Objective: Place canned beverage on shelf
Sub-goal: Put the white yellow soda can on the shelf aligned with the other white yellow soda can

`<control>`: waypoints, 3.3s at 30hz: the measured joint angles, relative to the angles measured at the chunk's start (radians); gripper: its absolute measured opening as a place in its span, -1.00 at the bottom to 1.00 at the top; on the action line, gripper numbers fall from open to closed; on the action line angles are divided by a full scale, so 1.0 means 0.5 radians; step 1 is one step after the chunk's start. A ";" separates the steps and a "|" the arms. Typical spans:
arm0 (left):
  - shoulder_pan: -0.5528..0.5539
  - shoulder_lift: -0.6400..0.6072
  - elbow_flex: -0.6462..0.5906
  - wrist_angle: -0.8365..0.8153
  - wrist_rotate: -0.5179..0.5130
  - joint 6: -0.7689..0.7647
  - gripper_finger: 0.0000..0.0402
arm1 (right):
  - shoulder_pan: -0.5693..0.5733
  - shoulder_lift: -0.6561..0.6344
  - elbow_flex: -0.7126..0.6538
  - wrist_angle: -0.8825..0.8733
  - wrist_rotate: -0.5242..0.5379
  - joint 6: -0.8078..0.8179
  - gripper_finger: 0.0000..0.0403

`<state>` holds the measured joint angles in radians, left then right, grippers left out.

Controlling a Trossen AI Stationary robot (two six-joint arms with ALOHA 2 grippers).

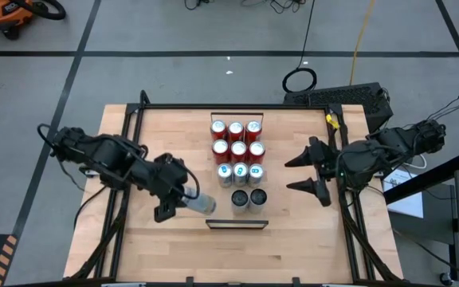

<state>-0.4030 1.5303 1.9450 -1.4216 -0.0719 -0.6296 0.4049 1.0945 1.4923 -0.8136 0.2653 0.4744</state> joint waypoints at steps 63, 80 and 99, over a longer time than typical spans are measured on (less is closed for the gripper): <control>0.098 0.032 0.201 0.720 -0.183 2.150 0.36 | -0.561 0.778 0.000 1.227 -1.533 0.280 0.08; 0.102 -0.020 0.198 0.905 -0.437 1.538 0.38 | -0.644 0.625 -0.003 1.215 -1.537 0.164 0.06; 0.204 -0.056 0.201 1.253 -0.435 0.567 0.38 | -0.647 0.469 -0.001 1.220 -1.103 -0.285 0.06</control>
<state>-0.3008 1.5021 2.0453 -0.7953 -0.2895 -0.3461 0.0817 1.3290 1.4918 -0.2035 -0.2862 0.3317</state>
